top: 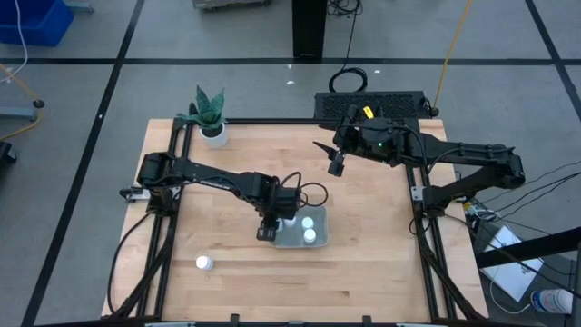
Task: Pick and place pill bottles into a basket
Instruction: Put the white pill bottle into the gray bin
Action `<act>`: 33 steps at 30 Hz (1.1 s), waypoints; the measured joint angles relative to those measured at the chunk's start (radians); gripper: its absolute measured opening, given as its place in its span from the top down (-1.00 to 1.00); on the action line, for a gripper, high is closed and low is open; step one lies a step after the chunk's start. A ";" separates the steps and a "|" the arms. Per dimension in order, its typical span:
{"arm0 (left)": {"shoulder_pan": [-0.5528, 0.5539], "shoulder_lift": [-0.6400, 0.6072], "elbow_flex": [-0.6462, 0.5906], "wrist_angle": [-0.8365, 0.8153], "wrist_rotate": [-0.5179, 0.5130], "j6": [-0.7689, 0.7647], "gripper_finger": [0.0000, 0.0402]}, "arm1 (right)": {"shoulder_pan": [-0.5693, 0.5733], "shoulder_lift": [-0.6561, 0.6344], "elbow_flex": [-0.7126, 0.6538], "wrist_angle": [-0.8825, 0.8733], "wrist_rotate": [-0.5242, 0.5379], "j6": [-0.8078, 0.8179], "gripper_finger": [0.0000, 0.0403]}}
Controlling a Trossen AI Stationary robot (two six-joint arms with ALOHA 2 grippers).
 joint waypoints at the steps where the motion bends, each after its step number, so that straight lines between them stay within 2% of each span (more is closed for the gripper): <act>1: 0.000 0.006 0.000 0.001 0.000 0.001 0.18 | 0.000 0.000 0.000 0.000 0.000 0.000 -0.03; 9: 0.001 0.069 0.005 -0.002 0.037 0.018 0.18 | 0.000 0.000 0.001 0.000 0.000 0.004 -0.03; 21: -0.009 0.037 -0.001 0.001 0.027 0.021 0.18 | 0.000 0.000 0.001 0.000 0.000 0.002 -0.03; 22: -0.013 0.037 -0.001 0.001 0.027 0.020 0.13 | 0.000 0.000 0.001 0.000 0.000 0.002 -0.03; 28: -0.031 0.040 -0.004 0.004 -0.011 0.004 -0.49 | 0.000 0.000 0.001 0.000 0.000 0.001 -0.03; 33: -0.033 0.038 -0.003 0.009 -0.015 -0.006 -0.67 | 0.000 0.000 0.001 0.000 0.000 0.003 -0.03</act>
